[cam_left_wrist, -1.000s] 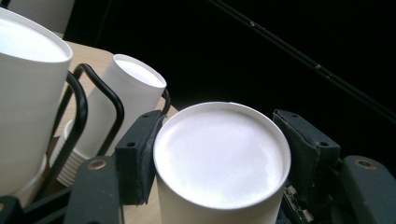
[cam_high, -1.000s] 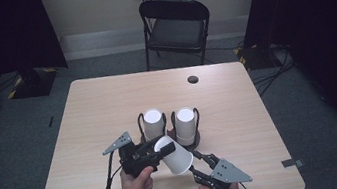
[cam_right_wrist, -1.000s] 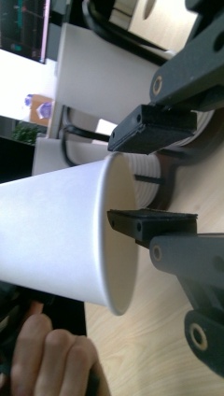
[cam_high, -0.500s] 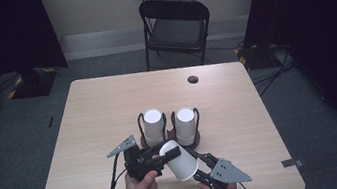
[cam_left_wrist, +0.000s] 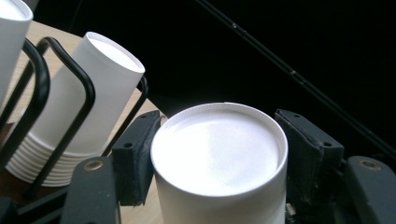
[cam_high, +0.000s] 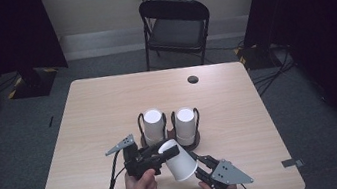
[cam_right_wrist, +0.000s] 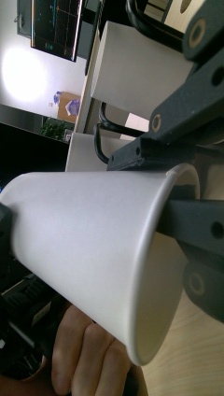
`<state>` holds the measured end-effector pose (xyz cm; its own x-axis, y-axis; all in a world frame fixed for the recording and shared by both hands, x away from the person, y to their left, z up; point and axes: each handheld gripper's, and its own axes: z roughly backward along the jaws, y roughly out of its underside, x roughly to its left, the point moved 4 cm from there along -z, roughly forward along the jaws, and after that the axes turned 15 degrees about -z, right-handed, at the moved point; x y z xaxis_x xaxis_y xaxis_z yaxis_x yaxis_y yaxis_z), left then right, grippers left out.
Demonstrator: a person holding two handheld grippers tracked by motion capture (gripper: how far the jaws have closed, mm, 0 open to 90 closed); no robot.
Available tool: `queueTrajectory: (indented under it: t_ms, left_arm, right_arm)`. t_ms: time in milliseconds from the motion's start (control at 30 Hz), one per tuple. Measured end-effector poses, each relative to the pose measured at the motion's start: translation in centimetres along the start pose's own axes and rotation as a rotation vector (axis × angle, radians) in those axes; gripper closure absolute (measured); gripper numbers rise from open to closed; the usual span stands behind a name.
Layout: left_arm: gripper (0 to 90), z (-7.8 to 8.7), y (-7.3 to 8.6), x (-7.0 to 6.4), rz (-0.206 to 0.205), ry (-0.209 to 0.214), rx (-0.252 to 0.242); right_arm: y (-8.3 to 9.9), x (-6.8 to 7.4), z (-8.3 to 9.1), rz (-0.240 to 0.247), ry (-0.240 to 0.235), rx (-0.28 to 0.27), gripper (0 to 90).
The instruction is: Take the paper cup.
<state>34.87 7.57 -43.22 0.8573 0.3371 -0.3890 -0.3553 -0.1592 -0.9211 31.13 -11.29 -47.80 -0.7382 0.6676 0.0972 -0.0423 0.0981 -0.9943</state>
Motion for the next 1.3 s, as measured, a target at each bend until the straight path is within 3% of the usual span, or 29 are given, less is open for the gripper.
queueTrajectory:
  t_ms: [433,767,967,1100,1200,1300]
  left_arm:
    - [31.2,0.1,-0.3,0.1,-0.085,-0.078,0.014]
    - [28.4,0.5,-0.7,0.3,-0.175,-0.141,0.015]
    - [28.5,0.9,-0.8,0.4,-0.230,-0.172,0.029]
    - [27.6,0.9,-0.6,0.5,-0.259,-0.203,0.043]
    - [27.3,1.0,-0.5,0.6,-0.266,-0.218,0.051]
    - [27.8,1.3,-0.4,0.8,-0.282,-0.250,0.065]
  right_arm:
    - [-0.2,-0.2,0.3,-0.005,0.011,0.009,85.1]
    - [-0.1,-0.4,0.5,-0.027,0.022,0.081,85.3]
    - [-0.1,-0.8,0.9,-0.096,-0.003,0.129,85.2]
    - [-0.1,-1.2,1.1,-0.114,0.009,0.156,85.3]
    - [0.0,-1.6,1.2,-0.135,0.058,0.196,85.3]
    - [0.0,-2.1,1.1,-0.167,0.073,0.232,85.4]
